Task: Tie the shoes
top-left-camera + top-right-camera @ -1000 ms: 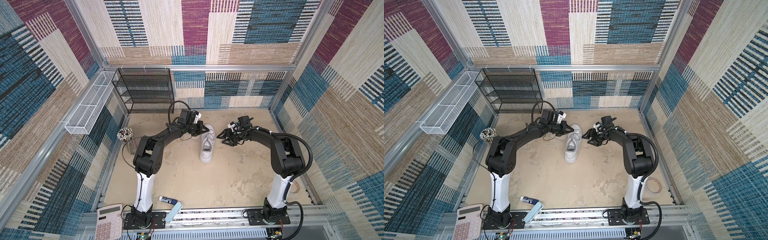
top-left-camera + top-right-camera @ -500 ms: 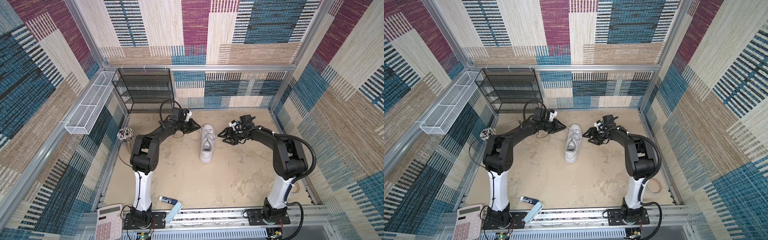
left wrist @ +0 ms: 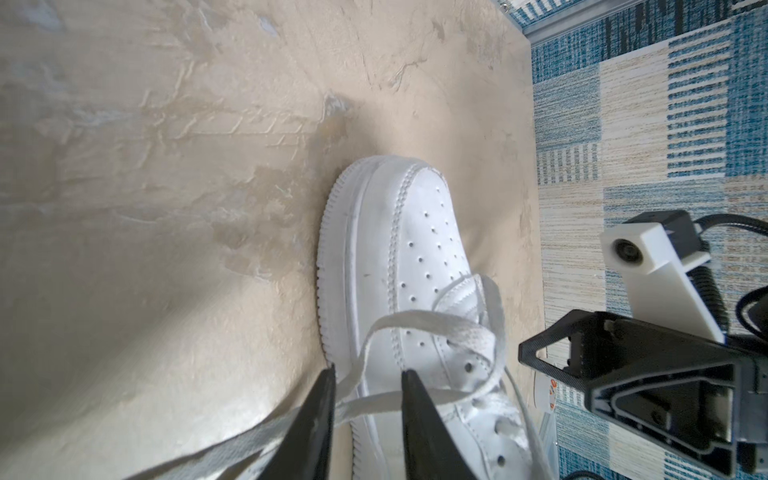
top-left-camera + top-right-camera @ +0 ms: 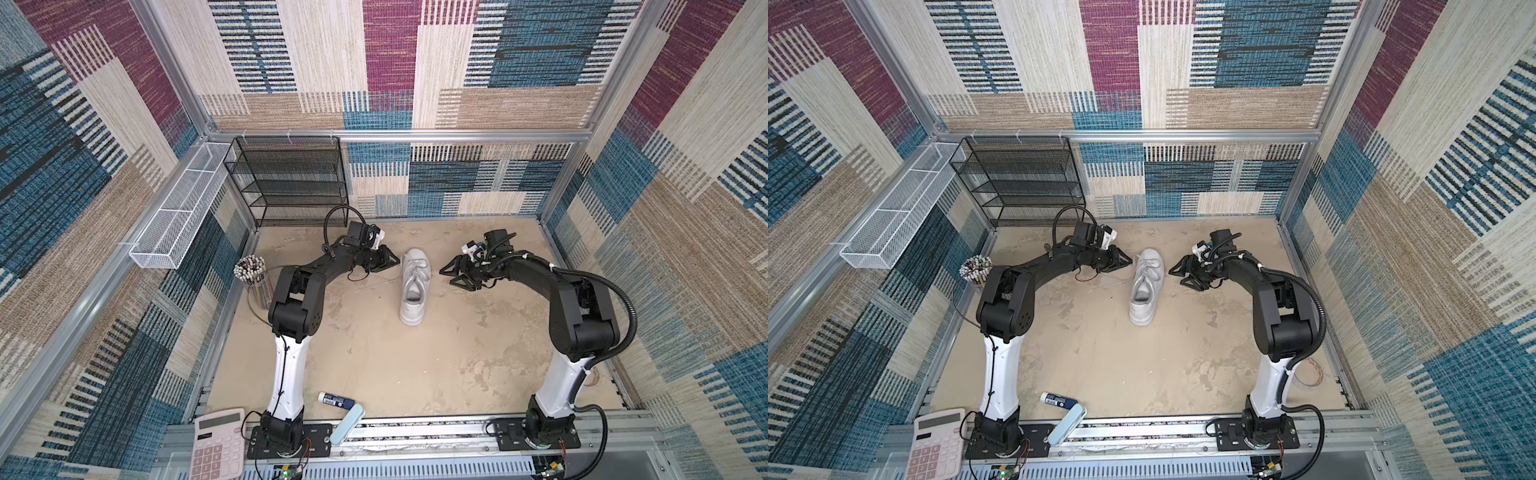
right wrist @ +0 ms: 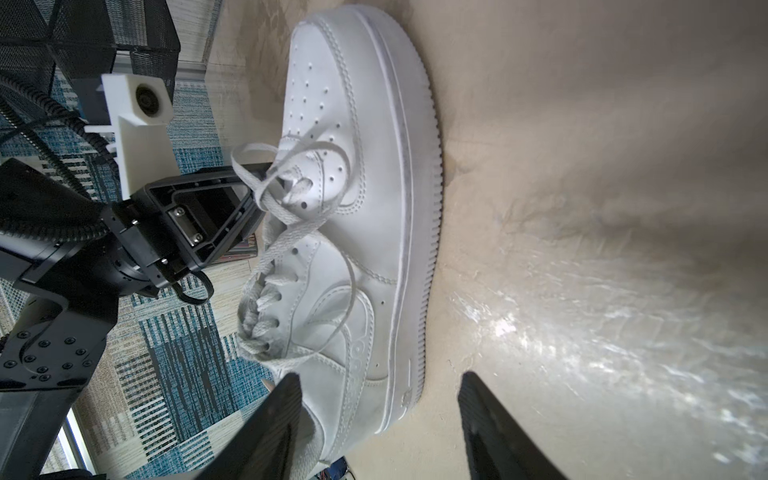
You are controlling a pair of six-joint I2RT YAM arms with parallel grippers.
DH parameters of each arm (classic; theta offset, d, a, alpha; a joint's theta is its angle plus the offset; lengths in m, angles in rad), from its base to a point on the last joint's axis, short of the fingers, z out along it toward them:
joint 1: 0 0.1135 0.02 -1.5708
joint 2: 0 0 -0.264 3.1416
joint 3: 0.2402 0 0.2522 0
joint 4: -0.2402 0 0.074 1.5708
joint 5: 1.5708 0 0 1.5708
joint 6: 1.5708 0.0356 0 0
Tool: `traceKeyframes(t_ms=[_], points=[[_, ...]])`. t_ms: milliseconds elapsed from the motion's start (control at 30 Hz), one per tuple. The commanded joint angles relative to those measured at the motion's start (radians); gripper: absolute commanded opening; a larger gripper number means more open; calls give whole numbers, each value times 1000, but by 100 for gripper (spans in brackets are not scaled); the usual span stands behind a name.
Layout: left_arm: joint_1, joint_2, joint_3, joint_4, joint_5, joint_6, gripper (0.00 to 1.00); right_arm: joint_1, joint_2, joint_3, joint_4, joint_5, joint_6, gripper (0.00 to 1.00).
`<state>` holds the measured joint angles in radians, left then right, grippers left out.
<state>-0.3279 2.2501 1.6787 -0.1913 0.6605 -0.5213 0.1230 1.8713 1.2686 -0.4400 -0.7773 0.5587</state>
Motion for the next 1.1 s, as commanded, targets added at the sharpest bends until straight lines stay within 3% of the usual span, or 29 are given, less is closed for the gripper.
traceKeyframes(t_ms=[0, 533, 667, 967, 1067], points=[[0, 20, 25, 29, 22, 10, 29, 0, -11, 0, -9, -13, -14, 63], [-19, 55, 47, 99, 73, -36, 21, -2, -11, 6, -20, -15, -13, 63], [-21, 33, 41, 82, 49, -15, 3, -1, -9, -1, 1, -31, 0, 63], [-38, -46, 112, -114, -50, 130, 0, -2, -11, -81, 171, -100, 104, 62], [-44, -42, 177, -230, -72, 210, 0, -2, -9, -115, 243, -127, 146, 55]])
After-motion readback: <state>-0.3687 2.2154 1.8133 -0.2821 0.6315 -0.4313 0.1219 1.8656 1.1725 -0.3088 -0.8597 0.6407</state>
